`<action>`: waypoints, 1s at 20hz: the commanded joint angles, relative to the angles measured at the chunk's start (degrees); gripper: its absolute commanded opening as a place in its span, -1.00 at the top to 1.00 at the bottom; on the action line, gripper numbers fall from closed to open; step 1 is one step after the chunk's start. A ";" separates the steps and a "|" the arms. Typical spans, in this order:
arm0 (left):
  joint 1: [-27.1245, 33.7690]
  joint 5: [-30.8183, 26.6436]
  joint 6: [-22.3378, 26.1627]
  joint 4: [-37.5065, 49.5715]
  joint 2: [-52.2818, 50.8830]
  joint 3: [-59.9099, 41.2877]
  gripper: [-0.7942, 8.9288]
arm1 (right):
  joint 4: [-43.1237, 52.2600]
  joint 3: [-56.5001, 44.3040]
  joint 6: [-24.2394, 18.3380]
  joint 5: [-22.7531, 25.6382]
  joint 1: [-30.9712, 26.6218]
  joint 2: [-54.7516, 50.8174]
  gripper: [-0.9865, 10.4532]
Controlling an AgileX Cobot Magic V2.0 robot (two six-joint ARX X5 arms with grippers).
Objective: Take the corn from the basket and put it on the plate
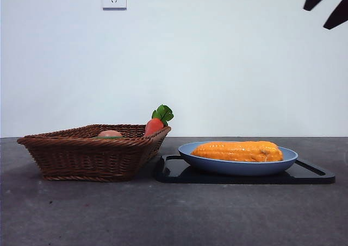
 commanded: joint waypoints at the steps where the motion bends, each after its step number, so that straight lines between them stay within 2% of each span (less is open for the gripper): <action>1: 0.50 -0.15 1.16 -1.38 2.14 1.27 0.53 | 0.57 -2.40 -0.31 0.42 1.11 -1.99 0.52; 3: 0.85 -0.15 1.40 -2.67 3.26 1.27 0.78 | 0.59 -5.29 -0.31 0.42 1.40 -3.61 0.69; 4: 0.87 -0.15 1.40 -3.15 3.76 1.27 0.82 | 0.66 -6.67 -0.35 0.39 1.40 -4.31 0.78; 12: 0.87 -0.13 1.36 -2.10 4.68 1.27 0.82 | 3.63 -9.33 -0.33 0.28 1.40 -4.87 0.82; 20: 0.72 -0.13 1.33 4.09 4.68 1.27 0.82 | 8.98 -9.31 -0.37 0.33 1.38 -4.87 0.82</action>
